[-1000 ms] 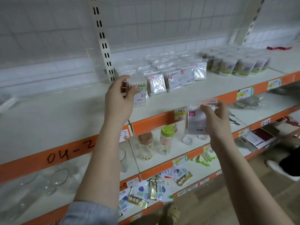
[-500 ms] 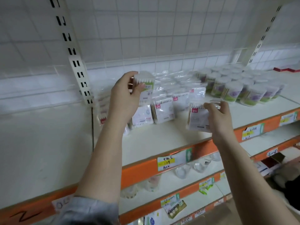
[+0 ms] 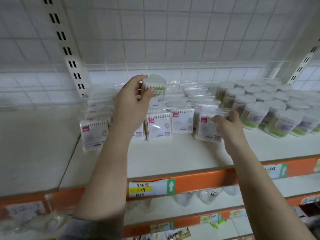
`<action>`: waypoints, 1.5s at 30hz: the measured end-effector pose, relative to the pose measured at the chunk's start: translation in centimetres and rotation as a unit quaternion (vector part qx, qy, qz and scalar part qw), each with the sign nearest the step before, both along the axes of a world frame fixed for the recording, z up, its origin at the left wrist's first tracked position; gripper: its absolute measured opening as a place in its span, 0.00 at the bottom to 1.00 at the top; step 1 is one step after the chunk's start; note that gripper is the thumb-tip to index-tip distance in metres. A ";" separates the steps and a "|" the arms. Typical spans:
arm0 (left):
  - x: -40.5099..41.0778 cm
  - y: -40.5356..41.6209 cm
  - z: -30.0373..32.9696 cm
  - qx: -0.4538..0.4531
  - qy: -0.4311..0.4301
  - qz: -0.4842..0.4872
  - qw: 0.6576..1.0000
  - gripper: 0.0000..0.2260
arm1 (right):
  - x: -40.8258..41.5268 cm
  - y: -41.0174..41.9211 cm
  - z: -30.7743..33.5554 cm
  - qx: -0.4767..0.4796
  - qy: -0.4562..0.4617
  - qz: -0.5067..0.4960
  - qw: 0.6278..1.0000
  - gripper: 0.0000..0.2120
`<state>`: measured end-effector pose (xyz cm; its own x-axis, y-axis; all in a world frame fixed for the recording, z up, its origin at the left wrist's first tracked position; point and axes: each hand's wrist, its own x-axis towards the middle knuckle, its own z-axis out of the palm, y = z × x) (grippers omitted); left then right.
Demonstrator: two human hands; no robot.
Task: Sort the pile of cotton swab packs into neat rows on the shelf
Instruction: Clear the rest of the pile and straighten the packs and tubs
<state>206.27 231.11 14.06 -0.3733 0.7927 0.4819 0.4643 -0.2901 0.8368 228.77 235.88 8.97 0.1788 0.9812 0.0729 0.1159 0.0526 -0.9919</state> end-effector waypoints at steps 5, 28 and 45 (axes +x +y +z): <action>3.3 -0.5 -0.1 -0.003 -0.013 0.032 0.999 0.13 | 2.6 1.1 0.0 0.023 -0.131 0.108 0.985 0.23; 14.5 -1.4 -0.3 -0.007 -0.100 0.028 0.995 0.08 | 10.3 0.0 0.9 0.113 -0.130 0.145 0.974 0.09; 24.7 -1.0 -2.0 -0.066 -0.131 -0.152 0.977 0.06 | 17.9 -2.5 0.4 0.034 0.038 0.250 0.967 0.25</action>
<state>230.98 230.15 12.05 -0.2076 0.9350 0.2875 0.1382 -0.2630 0.9549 246.66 233.41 9.40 -0.3089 0.9398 0.1462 -0.0139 0.1493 -0.9887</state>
